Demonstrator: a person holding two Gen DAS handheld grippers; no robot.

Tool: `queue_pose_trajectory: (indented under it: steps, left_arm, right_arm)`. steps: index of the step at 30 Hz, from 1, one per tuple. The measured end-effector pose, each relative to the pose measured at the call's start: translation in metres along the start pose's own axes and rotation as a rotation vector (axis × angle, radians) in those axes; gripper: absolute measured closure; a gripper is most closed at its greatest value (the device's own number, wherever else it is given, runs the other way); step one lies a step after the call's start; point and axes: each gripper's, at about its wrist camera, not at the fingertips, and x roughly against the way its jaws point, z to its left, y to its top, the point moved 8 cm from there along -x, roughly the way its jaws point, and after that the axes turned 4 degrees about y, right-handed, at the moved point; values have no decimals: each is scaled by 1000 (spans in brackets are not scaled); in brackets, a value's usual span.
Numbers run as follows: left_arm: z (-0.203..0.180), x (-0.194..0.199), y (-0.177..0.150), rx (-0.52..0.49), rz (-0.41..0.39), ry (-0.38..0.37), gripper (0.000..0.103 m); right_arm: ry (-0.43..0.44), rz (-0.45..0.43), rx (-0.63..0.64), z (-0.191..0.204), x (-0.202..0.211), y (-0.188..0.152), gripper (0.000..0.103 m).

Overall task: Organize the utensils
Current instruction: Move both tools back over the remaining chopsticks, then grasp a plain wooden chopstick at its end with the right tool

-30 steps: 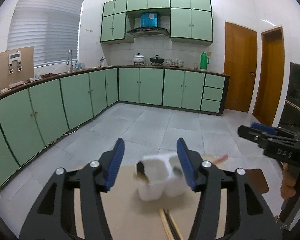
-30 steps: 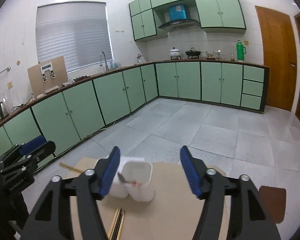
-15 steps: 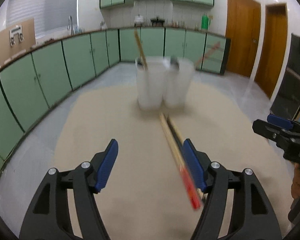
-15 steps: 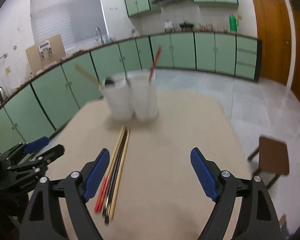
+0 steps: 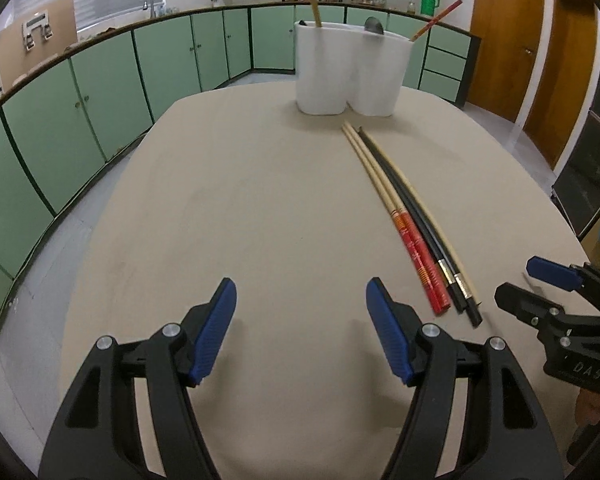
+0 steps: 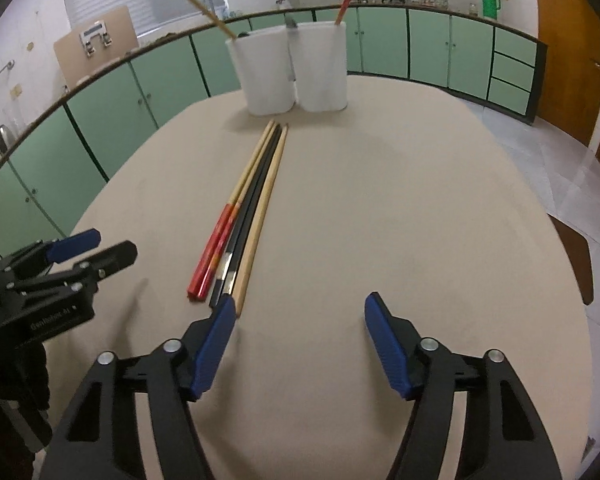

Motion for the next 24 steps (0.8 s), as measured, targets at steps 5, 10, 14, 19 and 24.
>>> queue_pose_trajectory:
  steps: [5, 10, 14, 19, 24]
  left_arm:
    - [1, 0, -3, 4, 8, -1, 37]
    - [0, 0, -3, 12, 12, -7, 37]
    - [0, 1, -4, 13, 10, -5, 37]
    - [1, 2, -4, 16, 11, -6, 37]
    - [-7, 3, -3, 11, 11, -27, 36]
  right_arm:
    - [-17, 6, 29, 6, -4, -7, 40]
    - [-28, 10, 61, 17, -5, -9, 40]
    - [-25, 10, 79, 24, -8, -8, 45]
    - [-34, 1, 69, 23, -11, -4, 59]
    - [-36, -5, 77, 23, -11, -4, 93]
